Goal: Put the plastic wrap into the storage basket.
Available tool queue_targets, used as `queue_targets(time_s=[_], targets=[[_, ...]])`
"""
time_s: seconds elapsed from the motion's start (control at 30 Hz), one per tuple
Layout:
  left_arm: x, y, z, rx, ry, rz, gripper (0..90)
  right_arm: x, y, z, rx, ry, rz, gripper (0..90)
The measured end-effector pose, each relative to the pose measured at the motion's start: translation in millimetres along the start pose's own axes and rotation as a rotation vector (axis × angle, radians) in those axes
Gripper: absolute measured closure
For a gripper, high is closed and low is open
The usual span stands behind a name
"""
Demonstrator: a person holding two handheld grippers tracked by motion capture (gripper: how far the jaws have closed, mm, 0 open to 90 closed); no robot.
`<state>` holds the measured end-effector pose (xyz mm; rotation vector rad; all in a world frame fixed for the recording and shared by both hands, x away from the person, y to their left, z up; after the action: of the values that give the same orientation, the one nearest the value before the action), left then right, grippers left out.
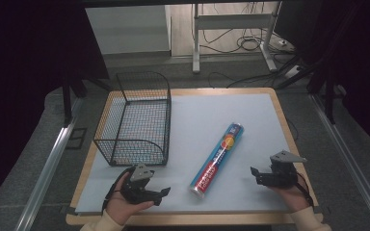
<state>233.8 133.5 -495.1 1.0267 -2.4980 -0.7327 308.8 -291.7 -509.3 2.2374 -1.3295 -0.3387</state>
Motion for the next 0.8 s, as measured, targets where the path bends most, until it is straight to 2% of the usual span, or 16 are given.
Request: queue_targets(time_s=[0.2, 0.33, 0.8], targets=[[11.5, -4.3, -12.9, -0.003, -0.02, 0.027, 18.2, 2.7, 5.9, 1.1, 0.005, -0.008, 0.02, 13.1], [17.7, -8.7, -22.5, -0.005, -0.032, 0.038, 18.2, 2.9, 9.7, 0.8, 0.024, 0.015, 0.045, 14.1], [31.5, -28.0, -53.0, 0.001, -0.052, 0.086, 18.4, 5.3, 5.6, 3.4, 0.002, 0.013, 0.043, 14.2]])
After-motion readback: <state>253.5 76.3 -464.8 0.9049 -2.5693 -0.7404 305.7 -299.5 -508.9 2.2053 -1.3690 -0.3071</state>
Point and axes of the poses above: each handheld gripper's, and its own axes: y roughly backward along the jaws, z roughly out of its underside, x roughly to its right, the point moved 1 cm from there along -y, roughly forward along the jaws, and after that the axes turned 7 degrees about x, right-handed, at the moved point
